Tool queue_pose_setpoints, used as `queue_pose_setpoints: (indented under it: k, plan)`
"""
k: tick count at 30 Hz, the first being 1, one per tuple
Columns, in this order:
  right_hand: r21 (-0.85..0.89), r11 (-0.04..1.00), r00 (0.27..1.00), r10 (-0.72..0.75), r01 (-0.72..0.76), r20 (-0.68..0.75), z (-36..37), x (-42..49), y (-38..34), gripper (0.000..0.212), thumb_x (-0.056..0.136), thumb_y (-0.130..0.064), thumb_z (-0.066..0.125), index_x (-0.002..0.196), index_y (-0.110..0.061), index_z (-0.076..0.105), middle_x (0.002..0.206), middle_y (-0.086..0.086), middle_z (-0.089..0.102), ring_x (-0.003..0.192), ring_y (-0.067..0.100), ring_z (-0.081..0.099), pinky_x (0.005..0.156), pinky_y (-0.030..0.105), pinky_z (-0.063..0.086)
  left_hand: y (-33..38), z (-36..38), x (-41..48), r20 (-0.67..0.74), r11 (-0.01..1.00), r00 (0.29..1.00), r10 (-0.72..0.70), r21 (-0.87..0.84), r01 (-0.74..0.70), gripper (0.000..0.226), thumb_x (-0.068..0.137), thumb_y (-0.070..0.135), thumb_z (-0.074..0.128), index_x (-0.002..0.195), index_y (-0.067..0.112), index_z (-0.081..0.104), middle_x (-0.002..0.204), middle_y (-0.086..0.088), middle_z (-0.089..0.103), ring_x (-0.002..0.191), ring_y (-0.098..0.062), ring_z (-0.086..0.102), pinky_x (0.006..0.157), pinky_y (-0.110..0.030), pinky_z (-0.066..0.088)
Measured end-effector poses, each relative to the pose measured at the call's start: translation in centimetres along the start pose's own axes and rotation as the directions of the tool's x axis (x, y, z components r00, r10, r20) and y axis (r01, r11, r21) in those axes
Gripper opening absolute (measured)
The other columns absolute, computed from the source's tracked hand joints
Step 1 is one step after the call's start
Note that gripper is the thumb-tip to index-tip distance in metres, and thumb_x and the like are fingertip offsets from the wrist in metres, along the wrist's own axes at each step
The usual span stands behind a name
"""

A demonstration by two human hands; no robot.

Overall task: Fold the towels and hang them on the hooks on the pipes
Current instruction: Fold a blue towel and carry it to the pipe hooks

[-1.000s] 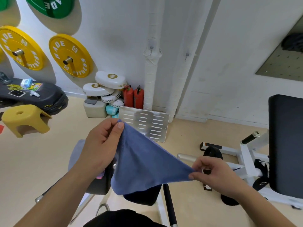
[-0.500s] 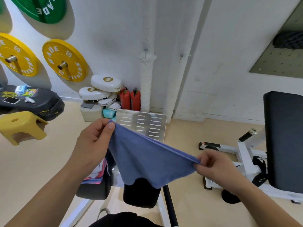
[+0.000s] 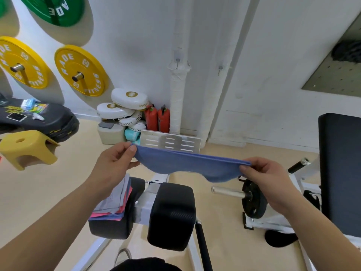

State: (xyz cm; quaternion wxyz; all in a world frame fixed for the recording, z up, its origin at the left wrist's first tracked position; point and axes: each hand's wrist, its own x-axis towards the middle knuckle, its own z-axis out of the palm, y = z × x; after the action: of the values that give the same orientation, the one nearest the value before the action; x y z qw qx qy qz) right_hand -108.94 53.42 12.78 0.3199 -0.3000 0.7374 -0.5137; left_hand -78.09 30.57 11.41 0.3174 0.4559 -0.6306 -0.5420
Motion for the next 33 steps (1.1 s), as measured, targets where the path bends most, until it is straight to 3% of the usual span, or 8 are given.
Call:
queue_pose_setpoints:
  k: [3, 7, 9, 13, 17, 22, 28, 33]
  plan:
    - [0.003, 0.998, 0.997, 0.059, -0.059, 0.044, 1.0, -1.1, 3.0, 0.019, 0.089, 0.002, 0.073, 0.083, -0.016, 0.077, 0.098, 0.002, 0.08, 0.096, 0.02, 0.071, 0.084, 0.031, 0.051, -3.4, 0.1, -1.2, 0.018, 0.998, 0.998, -0.063, -0.007, 0.063, 0.02, 0.105, 0.016, 0.054, 0.098, 0.015, 0.073, 0.091, 0.0, 0.078, 0.091, -0.015, 0.075, 0.084, -0.024, 0.061]
    - [-0.033, 0.957, 0.952, 0.291, -0.289, 0.099, 3.2, -2.5, 9.6, 0.019, 0.08, 0.013, 0.075, 0.073, -0.004, 0.069, 0.101, 0.004, 0.081, 0.105, 0.024, 0.072, 0.085, 0.032, 0.05, -10.2, 0.2, -3.4, 0.078, 0.959, 0.978, -0.195, 0.226, 0.173, 0.025, 0.106, 0.023, 0.052, 0.09, 0.019, 0.07, 0.057, 0.01, 0.067, 0.057, -0.005, 0.064, 0.078, -0.041, 0.058]
    - [-0.069, 0.92, 0.911, 0.392, -0.386, 0.129, 4.5, -3.4, 12.7, 0.021, 0.081, 0.012, 0.073, 0.074, -0.005, 0.063, 0.097, 0.005, 0.082, 0.103, 0.027, 0.07, 0.093, 0.038, 0.048, -13.3, 0.2, -4.6, 0.078, 0.934, 0.964, -0.254, 0.28, 0.223, 0.025, 0.106, 0.024, 0.051, 0.089, 0.019, 0.069, 0.071, 0.004, 0.069, 0.075, -0.023, 0.068, 0.088, -0.05, 0.059]
    - [-0.163, 0.873, 0.856, 0.484, -0.459, 0.183, 6.4, -5.1, 15.2, 0.014, 0.08, -0.001, 0.068, 0.079, -0.01, 0.057, 0.085, 0.015, 0.074, 0.095, 0.021, 0.067, 0.085, 0.04, 0.04, -16.2, 0.1, -7.3, 0.069, 0.89, 0.953, -0.295, 0.383, 0.248, 0.024, 0.106, 0.023, 0.048, 0.087, 0.024, 0.062, 0.085, -0.006, 0.068, 0.084, -0.026, 0.068, 0.082, -0.045, 0.058]
    - [-0.201, 0.852, 0.822, 0.521, -0.484, 0.228, 6.7, -5.8, 15.8, 0.01, 0.075, -0.019, 0.063, 0.081, -0.014, 0.056, 0.069, 0.002, 0.054, 0.075, 0.021, 0.042, 0.078, 0.037, 0.029, -17.6, -0.9, -9.2, 0.077, 0.856, 0.952, -0.295, 0.464, 0.227, 0.021, 0.106, 0.023, 0.049, 0.091, 0.02, 0.064, 0.09, -0.003, 0.073, 0.082, -0.016, 0.072, 0.079, -0.039, 0.062]
    - [-0.208, 0.867, 0.848, 0.49, -0.452, 0.2, 7.7, -5.9, 17.4, 0.009, 0.103, -0.014, 0.055, 0.094, -0.015, 0.053, 0.071, 0.005, 0.06, 0.071, 0.021, 0.048, 0.071, 0.038, 0.042, -18.8, -1.1, -8.7, 0.081, 0.81, 0.955, -0.284, 0.553, 0.194, 0.021, 0.106, 0.03, 0.047, 0.089, 0.029, 0.06, 0.088, 0.01, 0.069, 0.083, -0.013, 0.067, 0.075, -0.041, 0.06]
    - [-0.107, 0.882, 0.885, 0.464, -0.459, 0.035, 9.5, -4.0, 17.9, 0.011, 0.106, -0.029, 0.053, 0.099, -0.021, 0.053, 0.088, 0.011, 0.076, 0.072, 0.022, 0.065, 0.067, 0.036, 0.048, -18.4, 0.6, -5.2, 0.094, 0.769, 0.95, -0.298, 0.614, 0.18, 0.015, 0.108, 0.034, 0.042, 0.105, 0.03, 0.057, 0.095, 0.006, 0.065, 0.092, -0.013, 0.065, 0.08, -0.037, 0.061]
    - [-0.052, 0.875, 0.876, 0.479, -0.481, -0.05, 10.7, -0.1, 18.4, 0.008, 0.105, -0.033, 0.053, 0.104, -0.025, 0.053, 0.097, 0.006, 0.076, 0.09, 0.029, 0.072, 0.073, 0.041, 0.056, -18.3, 2.9, 0.0, 0.071, 0.676, 0.948, -0.311, 0.717, 0.168, 0.025, 0.109, 0.039, 0.035, 0.11, 0.023, 0.055, 0.094, -0.004, 0.068, 0.083, -0.02, 0.065, 0.077, -0.037, 0.058]
